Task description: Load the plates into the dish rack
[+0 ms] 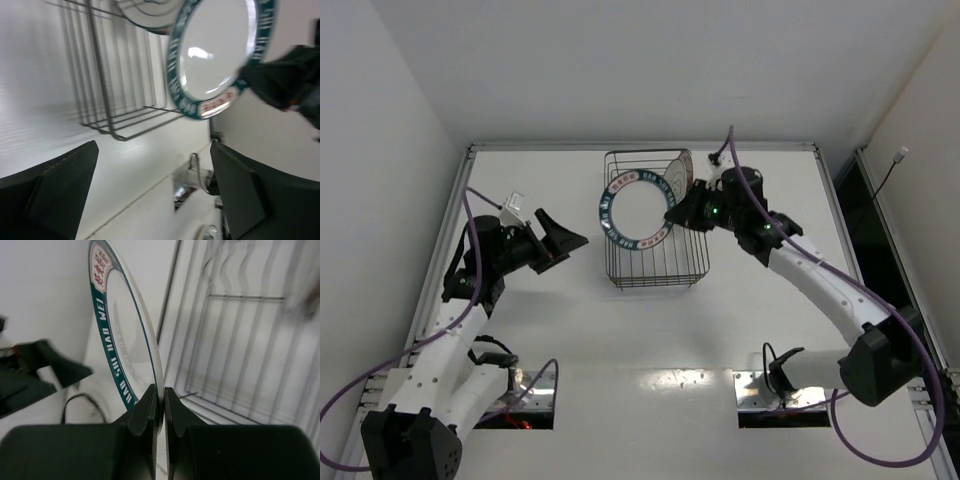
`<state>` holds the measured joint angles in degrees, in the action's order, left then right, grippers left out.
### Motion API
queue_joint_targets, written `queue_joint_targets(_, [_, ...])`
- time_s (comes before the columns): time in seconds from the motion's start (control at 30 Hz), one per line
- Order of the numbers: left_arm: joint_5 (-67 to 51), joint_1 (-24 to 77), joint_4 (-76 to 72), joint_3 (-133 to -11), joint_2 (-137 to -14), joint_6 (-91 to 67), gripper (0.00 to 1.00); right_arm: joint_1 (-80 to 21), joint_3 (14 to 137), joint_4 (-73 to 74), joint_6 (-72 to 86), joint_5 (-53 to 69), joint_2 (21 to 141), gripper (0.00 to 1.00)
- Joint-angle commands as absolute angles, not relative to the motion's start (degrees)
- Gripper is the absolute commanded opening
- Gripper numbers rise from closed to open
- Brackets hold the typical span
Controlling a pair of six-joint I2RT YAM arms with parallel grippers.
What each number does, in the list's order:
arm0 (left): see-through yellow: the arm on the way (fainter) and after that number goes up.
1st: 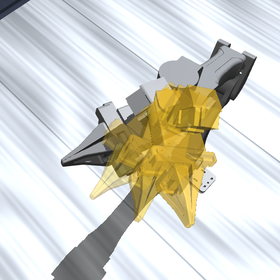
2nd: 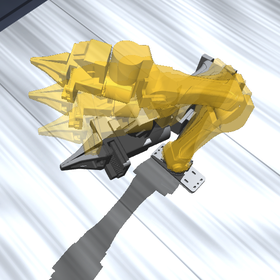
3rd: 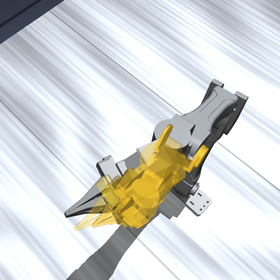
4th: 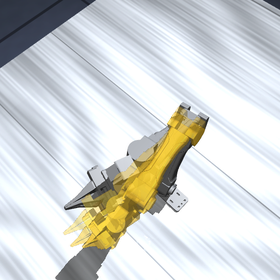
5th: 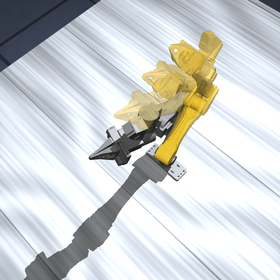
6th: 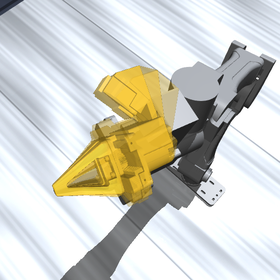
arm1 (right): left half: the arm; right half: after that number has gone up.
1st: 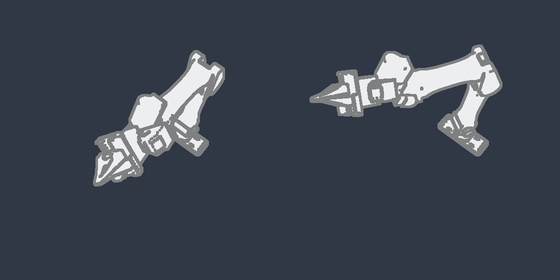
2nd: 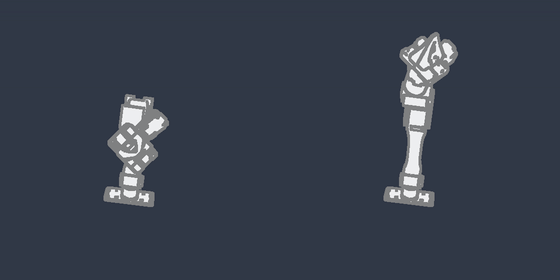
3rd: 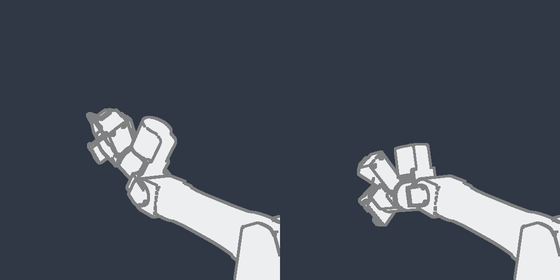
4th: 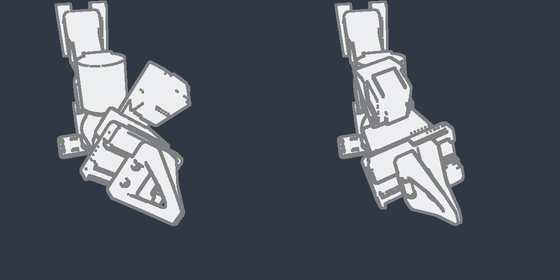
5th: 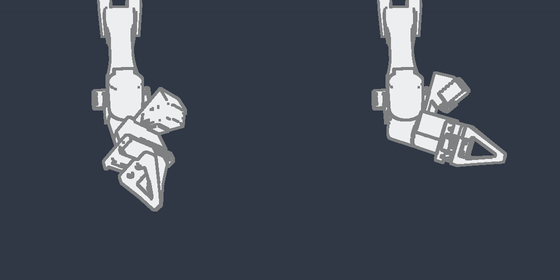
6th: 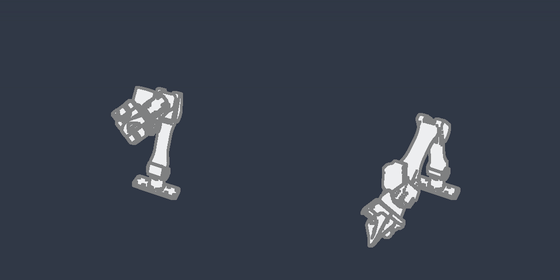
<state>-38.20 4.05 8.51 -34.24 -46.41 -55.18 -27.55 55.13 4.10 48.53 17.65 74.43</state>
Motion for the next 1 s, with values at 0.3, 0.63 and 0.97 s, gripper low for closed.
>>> queue_joint_targets(0.3, [-12.7,4.2,38.6,-53.5,-48.7,-32.5,0.98,-29.6,96.7,40.8,29.5,-29.4,91.4,0.00])
queue_joint_targets(0.63, [-6.3,4.2,41.7,-53.5,-48.7,-30.1,1.00,-31.7,108.7,44.8,25.7,-37.8,108.1,0.00])
queue_joint_targets(0.97, [-7.5,3.7,41.7,-53.5,-49.2,-29.4,1.00,-34.0,115.7,48.0,26.2,-41.2,120.2,0.00])
